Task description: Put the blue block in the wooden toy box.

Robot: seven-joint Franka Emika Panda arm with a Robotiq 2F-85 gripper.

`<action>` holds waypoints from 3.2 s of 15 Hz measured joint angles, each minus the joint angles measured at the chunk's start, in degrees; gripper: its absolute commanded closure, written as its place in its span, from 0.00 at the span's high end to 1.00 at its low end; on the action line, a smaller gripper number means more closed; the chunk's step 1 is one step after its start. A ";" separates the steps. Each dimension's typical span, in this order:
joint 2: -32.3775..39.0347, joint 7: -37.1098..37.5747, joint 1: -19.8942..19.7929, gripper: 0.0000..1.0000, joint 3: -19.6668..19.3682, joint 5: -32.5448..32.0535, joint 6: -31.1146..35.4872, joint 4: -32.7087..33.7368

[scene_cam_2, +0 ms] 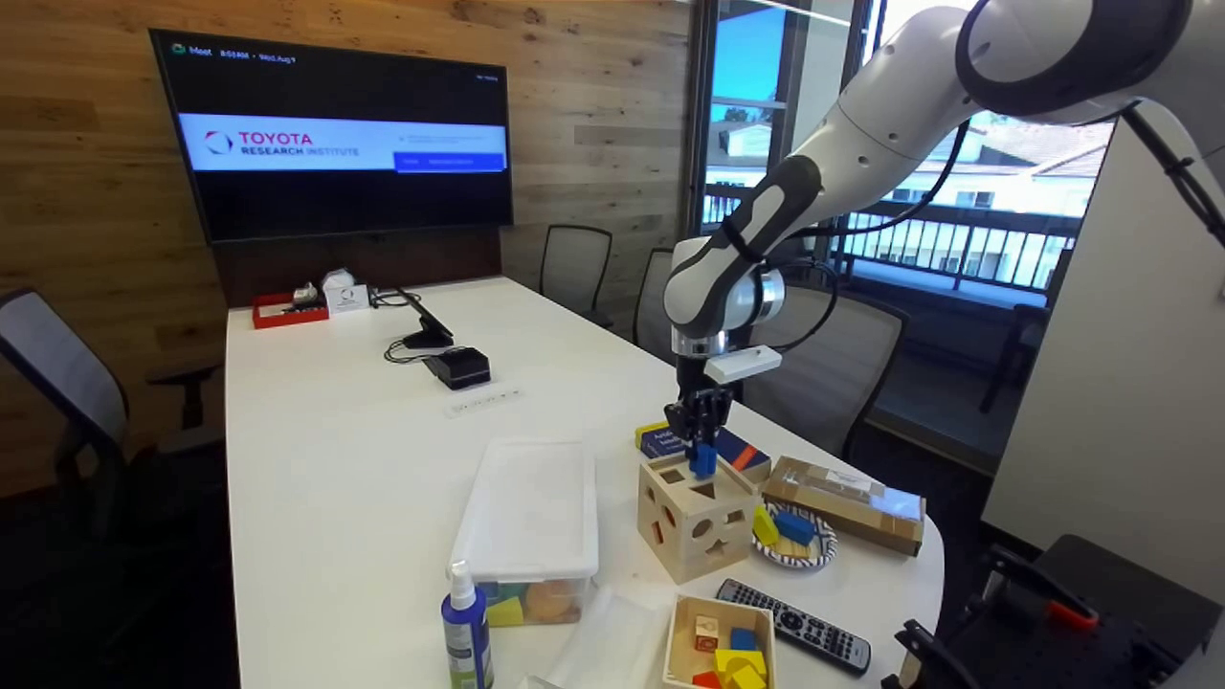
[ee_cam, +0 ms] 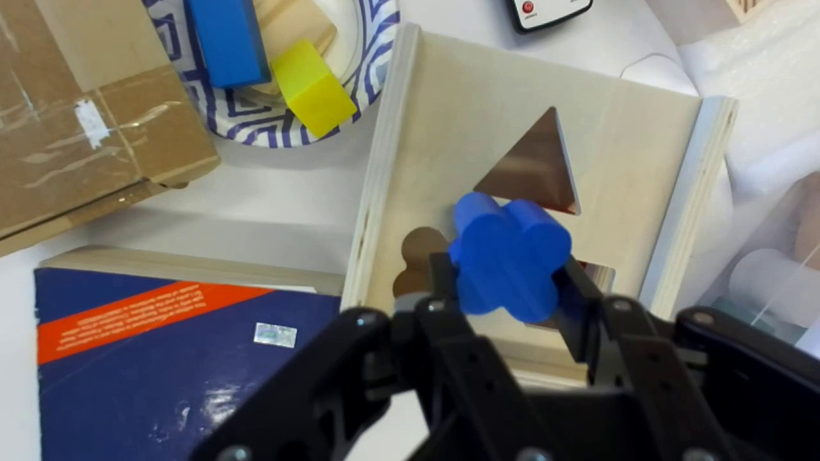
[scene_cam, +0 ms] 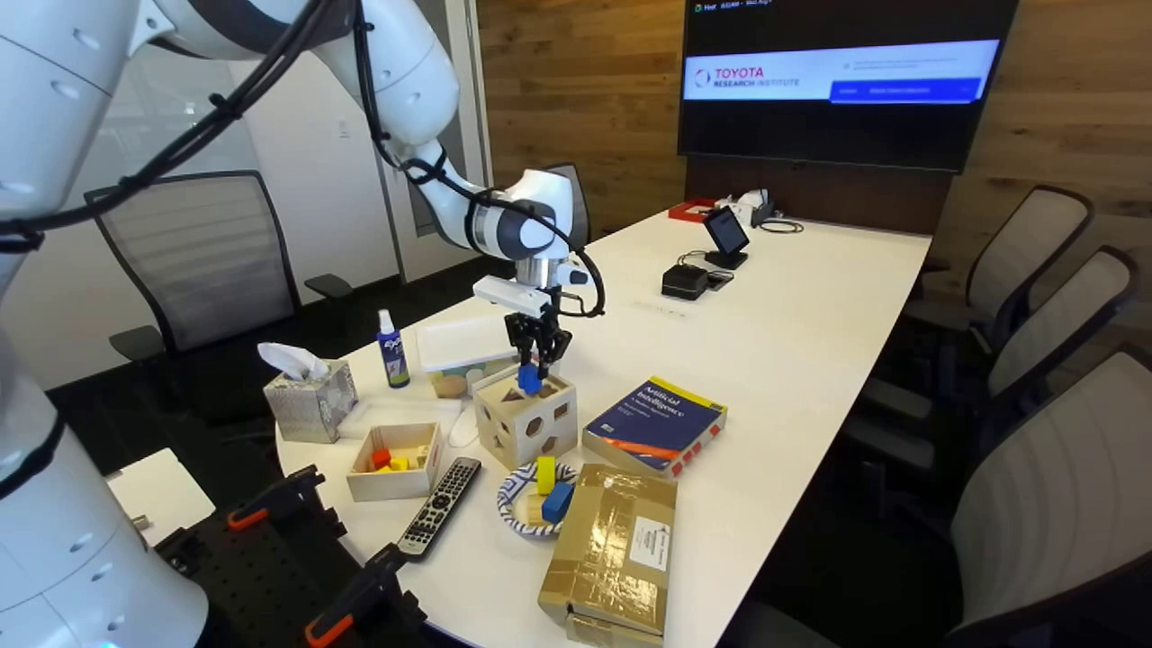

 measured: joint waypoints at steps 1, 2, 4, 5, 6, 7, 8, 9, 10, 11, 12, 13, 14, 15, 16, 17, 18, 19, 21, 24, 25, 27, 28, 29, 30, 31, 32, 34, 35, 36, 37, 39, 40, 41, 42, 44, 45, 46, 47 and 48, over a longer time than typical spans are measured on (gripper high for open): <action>0.10 0.98 0.47 0.15 -0.25 -0.34 0.46 0.00; 0.20 1.95 0.92 0.15 -0.50 -0.68 0.86 0.00; 0.33 3.80 1.53 0.15 -0.89 -1.25 1.24 0.00; 0.37 4.74 1.88 0.15 -1.22 -1.67 1.28 -0.01; 0.38 5.52 2.11 0.15 -1.48 -1.99 1.30 -0.04; 0.38 5.91 2.22 0.15 -1.68 -2.18 1.35 -0.08; 0.39 6.55 2.41 0.15 -2.01 -2.41 1.48 -0.12; 0.39 6.83 2.58 0.15 -2.32 -2.64 1.71 -0.16; 0.39 6.95 2.61 0.15 -2.53 -2.78 2.03 -0.20; 0.40 6.97 2.62 0.15 -2.72 -2.86 2.31 -0.21; 0.41 6.97 2.62 0.15 -2.90 -2.89 2.47 -0.21; 0.43 6.97 2.62 0.15 -3.09 -2.91 2.58 -0.21; 0.45 6.97 2.61 0.15 -3.26 -2.91 2.66 -0.21; 0.48 6.97 2.61 0.15 -3.41 -2.91 2.73 -0.21; 0.50 6.97 2.58 0.15 -3.48 -2.91 2.82 -0.21; 0.56 6.97 2.57 0.15 -3.55 -2.91 3.05 -0.21; 0.67 6.97 2.57 0.15 -3.58 -2.91 3.40 -0.21; 0.80 6.97 2.57 0.15 -3.58 -2.91 3.79 -0.21; 1.06 6.97 2.57 0.15 -3.58 -2.91 4.40 -0.21; 1.29 6.97 2.57 0.15 -3.58 -2.91 4.61 -0.20; 1.33 6.97 2.57 0.15 -3.58 -2.91 4.67 -0.20; 1.40 6.97 2.57 0.15 -3.58 -2.91 4.78 -0.18; 1.44 6.97 2.57 0.15 -3.58 -2.91 4.82 -0.16; 1.46 6.97 2.57 0.15 -3.58 -2.91 4.83 -0.11; 1.48 6.97 2.57 0.15 -3.58 -2.91 4.84 -0.07; 1.50 6.97 2.57 0.15 -3.58 -2.91 4.84 -0.03; 1.52 6.97 2.57 0.15 -3.58 -2.91 4.84 -0.01; 1.56 6.96 2.57 0.15 -3.58 -2.91 4.84 0.06; 1.60 6.96 2.57 0.15 -3.58 -2.91 4.84 0.11; 1.63 6.96 2.57 0.15 -3.58 -2.91 4.84 0.17; 1.67 6.93 2.57 0.15 -3.58 -2.91 4.84 0.24; 1.82 6.92 2.57 0.15 -3.57 -2.91 4.84 0.48; 1.88 6.88 2.57 0.15 -3.55 -2.91 4.84 0.58; 1.94 6.84 2.57 0.15 -3.54 -2.91 4.84 0.68; 2.00 6.83 2.57 0.15 -3.54 -2.91 4.84 0.77; 2.11 6.81 2.57 0.15 -3.53 -2.91 4.84 0.96; 2.16 6.81 2.57 0.15 -3.52 -2.91 4.84 1.04; 2.19 6.79 2.55 0.15 -3.50 -2.91 4.84 1.09; 2.20 6.78 2.53 0.15 -3.48 -2.91 4.84 1.11; 2.20 6.78 2.52 0.15 -3.47 -2.91 4.84 1.11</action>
